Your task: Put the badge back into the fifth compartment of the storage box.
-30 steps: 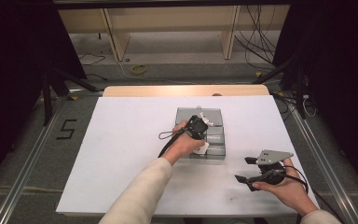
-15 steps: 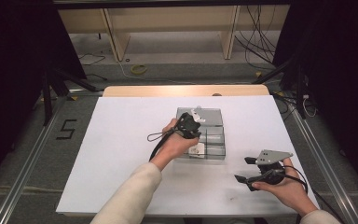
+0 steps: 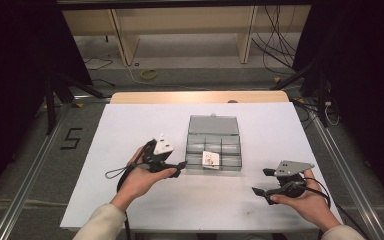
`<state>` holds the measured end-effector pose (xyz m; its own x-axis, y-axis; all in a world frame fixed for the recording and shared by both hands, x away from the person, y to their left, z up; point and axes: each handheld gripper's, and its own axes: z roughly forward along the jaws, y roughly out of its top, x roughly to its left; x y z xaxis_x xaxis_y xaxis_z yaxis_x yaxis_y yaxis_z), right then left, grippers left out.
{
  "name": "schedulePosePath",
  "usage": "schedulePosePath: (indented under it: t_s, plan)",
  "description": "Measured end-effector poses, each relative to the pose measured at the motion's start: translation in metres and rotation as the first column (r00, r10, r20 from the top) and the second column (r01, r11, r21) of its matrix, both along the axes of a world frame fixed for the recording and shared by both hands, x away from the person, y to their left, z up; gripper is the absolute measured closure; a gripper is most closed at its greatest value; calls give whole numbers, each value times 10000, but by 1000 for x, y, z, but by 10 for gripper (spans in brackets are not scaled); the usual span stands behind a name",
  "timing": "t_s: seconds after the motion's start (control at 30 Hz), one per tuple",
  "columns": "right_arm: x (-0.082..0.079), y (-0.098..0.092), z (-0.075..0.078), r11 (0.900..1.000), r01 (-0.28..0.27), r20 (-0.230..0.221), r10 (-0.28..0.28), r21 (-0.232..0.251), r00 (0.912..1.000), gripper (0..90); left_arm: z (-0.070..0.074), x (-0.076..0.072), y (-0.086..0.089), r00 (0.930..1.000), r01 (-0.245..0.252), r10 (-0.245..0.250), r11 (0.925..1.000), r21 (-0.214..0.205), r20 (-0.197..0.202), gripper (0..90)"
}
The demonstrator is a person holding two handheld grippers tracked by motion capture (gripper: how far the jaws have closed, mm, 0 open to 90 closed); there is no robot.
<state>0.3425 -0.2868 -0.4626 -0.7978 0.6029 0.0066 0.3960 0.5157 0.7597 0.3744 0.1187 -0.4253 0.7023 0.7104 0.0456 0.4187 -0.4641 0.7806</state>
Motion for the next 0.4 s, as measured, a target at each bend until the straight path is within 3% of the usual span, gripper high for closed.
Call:
schedulePosePath:
  t_s: [0.2,0.4]
  plan:
    - [-1,1,2,10000,-49,47,49,6,10000,223,-12,-20,30,9982,-576,574,9983,63,175,243]
    - [0,0,1,10000,-42,30,42,24,10000,222,-18,-27,40,9979,-628,620,9972,399,200,220]
